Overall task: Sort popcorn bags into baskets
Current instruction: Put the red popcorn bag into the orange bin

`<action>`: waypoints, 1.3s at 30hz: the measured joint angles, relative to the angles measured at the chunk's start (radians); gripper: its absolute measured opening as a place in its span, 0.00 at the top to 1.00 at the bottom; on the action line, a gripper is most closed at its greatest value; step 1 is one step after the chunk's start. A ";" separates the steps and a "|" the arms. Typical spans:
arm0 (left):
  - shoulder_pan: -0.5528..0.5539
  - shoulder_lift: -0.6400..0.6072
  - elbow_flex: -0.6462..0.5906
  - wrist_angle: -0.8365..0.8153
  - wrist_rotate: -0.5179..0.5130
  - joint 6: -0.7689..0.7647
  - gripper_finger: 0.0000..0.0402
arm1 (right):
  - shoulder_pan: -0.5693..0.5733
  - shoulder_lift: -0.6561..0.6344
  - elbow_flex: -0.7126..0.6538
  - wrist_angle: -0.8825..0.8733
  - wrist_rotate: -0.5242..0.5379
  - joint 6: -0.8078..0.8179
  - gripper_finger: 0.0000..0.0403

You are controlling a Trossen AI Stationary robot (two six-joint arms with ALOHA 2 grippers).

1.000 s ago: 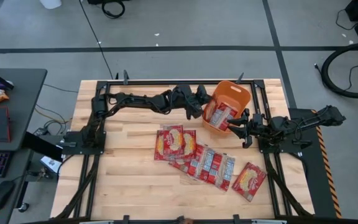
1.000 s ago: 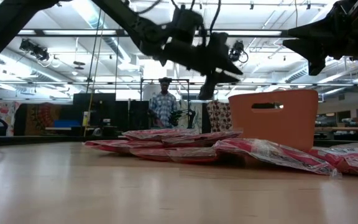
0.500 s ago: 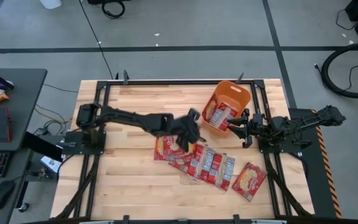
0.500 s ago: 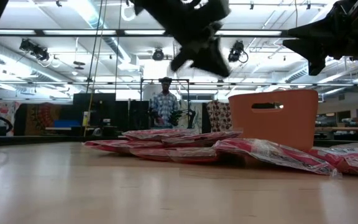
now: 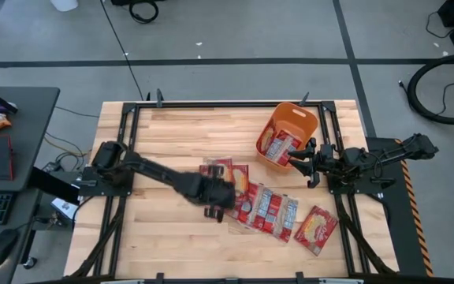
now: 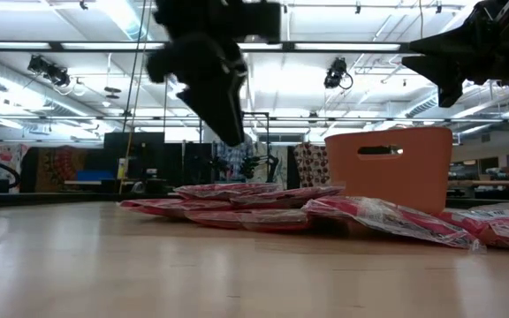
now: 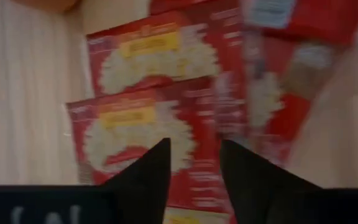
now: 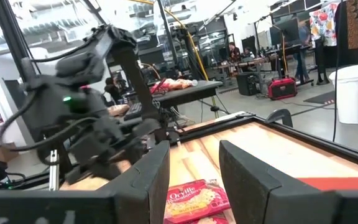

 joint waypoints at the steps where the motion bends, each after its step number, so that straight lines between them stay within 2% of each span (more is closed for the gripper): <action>1: -0.016 0.000 0.000 0.001 -0.002 -0.025 0.60 | 0.000 0.000 0.000 0.001 0.000 0.000 0.64; 4: -0.051 0.007 0.001 0.009 -0.012 -0.048 0.52 | 0.000 0.000 0.000 0.002 0.000 0.000 0.64; 7: -0.060 0.024 0.000 0.007 -0.028 -0.045 0.49 | 0.000 0.000 0.000 0.003 0.000 0.000 0.64; 18: -0.040 0.116 0.001 0.015 -0.046 -0.043 0.53 | 0.000 0.006 0.000 0.020 0.000 0.000 0.64; 24: -0.035 0.135 0.000 -0.041 -0.050 -0.042 0.64 | 0.000 0.008 0.000 0.023 0.000 0.000 0.64; 32: -0.035 0.153 0.000 -0.048 -0.054 -0.045 0.95 | 0.000 0.008 0.000 0.027 0.000 0.000 0.64; 39: -0.021 0.148 0.037 -0.079 -0.060 -0.031 0.99 | 0.000 0.006 0.000 0.027 0.001 0.000 0.64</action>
